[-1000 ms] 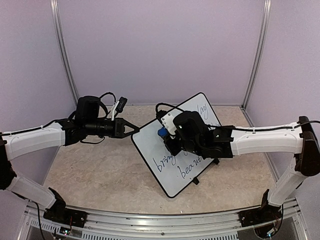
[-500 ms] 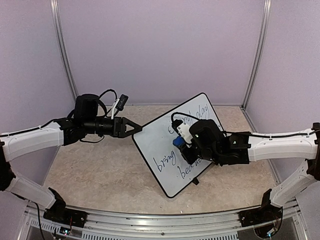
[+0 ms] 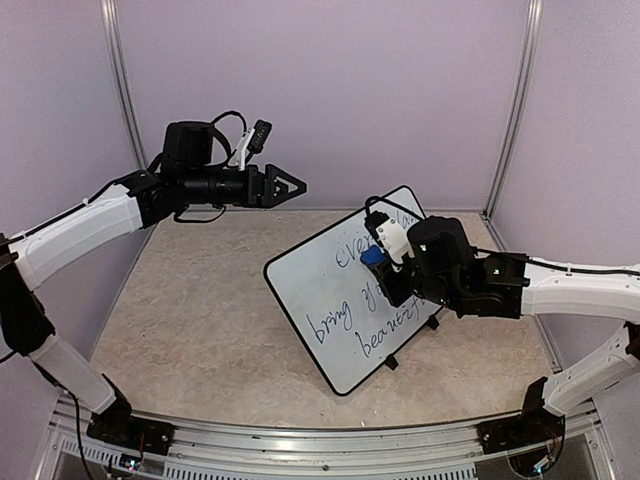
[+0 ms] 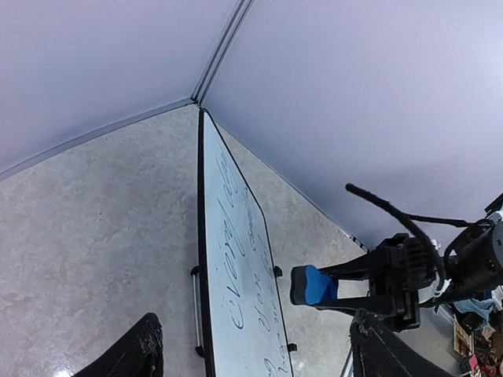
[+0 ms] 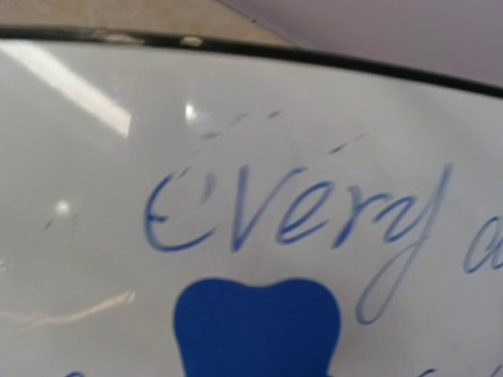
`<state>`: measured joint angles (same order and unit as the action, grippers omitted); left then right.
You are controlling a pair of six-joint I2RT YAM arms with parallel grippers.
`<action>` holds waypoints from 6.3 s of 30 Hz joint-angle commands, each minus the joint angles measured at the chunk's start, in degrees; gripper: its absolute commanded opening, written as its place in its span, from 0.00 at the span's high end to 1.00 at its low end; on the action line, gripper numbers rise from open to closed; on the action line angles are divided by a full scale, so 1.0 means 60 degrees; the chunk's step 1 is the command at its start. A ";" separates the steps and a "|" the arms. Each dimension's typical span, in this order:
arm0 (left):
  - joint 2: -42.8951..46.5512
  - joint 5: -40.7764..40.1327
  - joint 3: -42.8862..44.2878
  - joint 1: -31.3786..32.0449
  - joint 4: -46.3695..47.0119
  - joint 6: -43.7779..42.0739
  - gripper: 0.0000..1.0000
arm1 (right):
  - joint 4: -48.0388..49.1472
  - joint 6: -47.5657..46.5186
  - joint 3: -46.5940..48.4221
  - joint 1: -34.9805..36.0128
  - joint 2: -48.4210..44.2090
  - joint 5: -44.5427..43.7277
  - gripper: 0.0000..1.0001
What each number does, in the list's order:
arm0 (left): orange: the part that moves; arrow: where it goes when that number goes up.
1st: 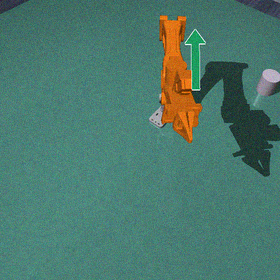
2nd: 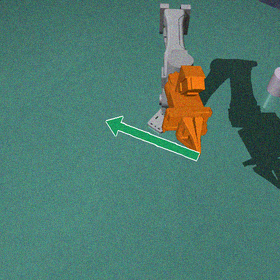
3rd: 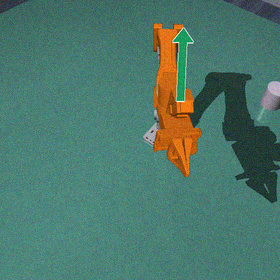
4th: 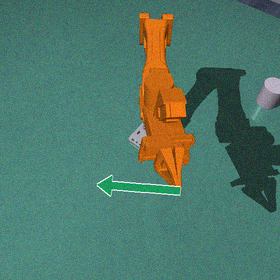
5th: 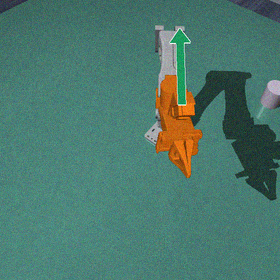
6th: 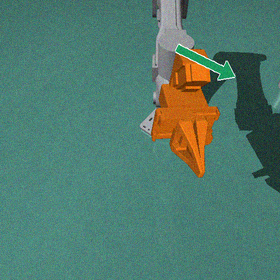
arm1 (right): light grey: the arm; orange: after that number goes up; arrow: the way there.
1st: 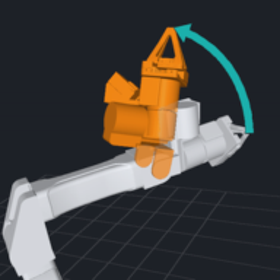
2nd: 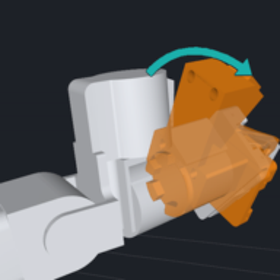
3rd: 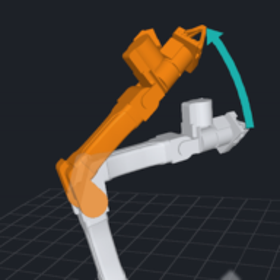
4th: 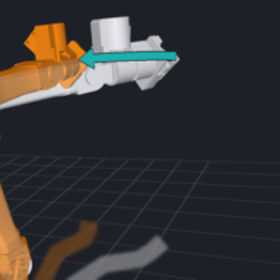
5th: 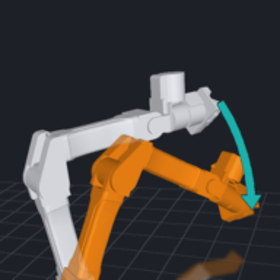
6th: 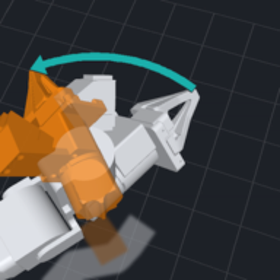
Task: Erase the whiteboard
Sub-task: Erase the whiteboard at the center of the board.
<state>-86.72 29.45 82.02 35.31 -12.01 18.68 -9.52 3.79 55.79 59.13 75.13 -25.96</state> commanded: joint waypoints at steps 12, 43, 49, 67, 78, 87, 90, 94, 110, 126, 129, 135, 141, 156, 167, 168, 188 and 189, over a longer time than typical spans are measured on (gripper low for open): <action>-0.2132 0.0131 0.0838 0.0670 -0.0940 -0.0563 0.35 | 0.0390 0.0185 -0.0105 -0.0402 -0.0201 0.0880 0.74; -0.1855 0.0705 -0.0679 0.0597 0.0689 0.0173 0.99 | 0.1863 -0.0277 0.1737 -0.0494 0.2736 0.0865 0.72; -0.1768 0.0730 -0.0765 0.0590 0.0767 0.0219 0.99 | 0.1648 0.0273 0.0701 -0.0518 0.2200 0.1226 0.72; -0.1601 0.0908 -0.0926 0.0590 0.1036 0.0432 1.00 | 0.1330 0.0188 0.0948 -0.0545 0.2081 0.0730 0.73; -0.1587 0.0929 -0.0999 0.0604 0.1123 0.0446 1.00 | 0.1064 0.0370 0.1016 -0.0700 0.2247 0.0844 0.73; -0.1616 0.1031 -0.1014 0.0621 0.1217 0.0542 1.00 | 0.1085 0.1232 -0.0735 -0.0700 0.1078 0.1402 0.73; -0.1630 0.1088 -0.1006 0.0626 0.1237 0.0576 1.00 | 0.1175 0.1223 -0.0802 -0.0700 0.1010 0.1466 0.73; -0.1617 0.1070 -0.1028 0.0620 0.1263 0.0579 1.00 | 0.1310 0.0877 -0.0274 -0.0702 0.1378 0.1439 0.73; -0.1618 0.1067 -0.1029 0.0575 0.1227 0.0527 1.00 | 0.1385 0.0362 0.0958 -0.0747 0.2336 0.0946 0.73; -0.1628 0.1089 -0.1057 0.0604 0.1276 0.0564 1.00 | 0.1561 0.0614 -0.0163 -0.0799 0.1573 0.0805 0.73; -0.1602 0.1070 -0.1057 0.0622 0.1259 0.0536 1.00 | 0.1689 0.0378 0.0366 -0.0914 0.1987 0.0797 0.73; -0.1573 0.1083 -0.1055 0.0604 0.1241 0.0506 1.00 | 0.1893 0.0216 0.0933 -0.1211 0.2334 0.0916 0.73; -0.1558 0.1141 -0.1053 0.0590 0.1258 0.0535 1.00 | 0.1782 0.0530 0.0479 -0.1206 0.2045 0.1391 0.73; -0.1598 0.1196 -0.1072 0.0612 0.1330 0.0608 1.00 | 0.1645 0.1133 -0.0747 -0.1109 0.1017 0.1084 0.74; -0.1609 0.1182 -0.1079 0.0619 0.1315 0.0578 1.00 | 0.1791 0.0380 0.1244 -0.1502 0.2475 0.0928 0.73; -0.1614 0.1187 -0.1077 0.0619 0.1319 0.0579 1.00 | 0.1791 0.0368 0.1297 -0.1506 0.2485 0.0933 0.73; -0.1602 0.1230 -0.1101 0.0648 0.1388 0.0639 1.00 | 0.1508 0.0943 -0.0642 -0.1508 0.0966 0.1250 0.73; -0.1602 0.1218 -0.1101 0.0659 0.1390 0.0641 1.00 | 0.1560 0.0865 -0.0531 -0.1512 0.1088 0.1250 0.73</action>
<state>-98.32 34.04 75.90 38.24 -5.80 25.23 -0.12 9.30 51.48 50.63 80.84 -18.85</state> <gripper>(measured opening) 0.041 0.270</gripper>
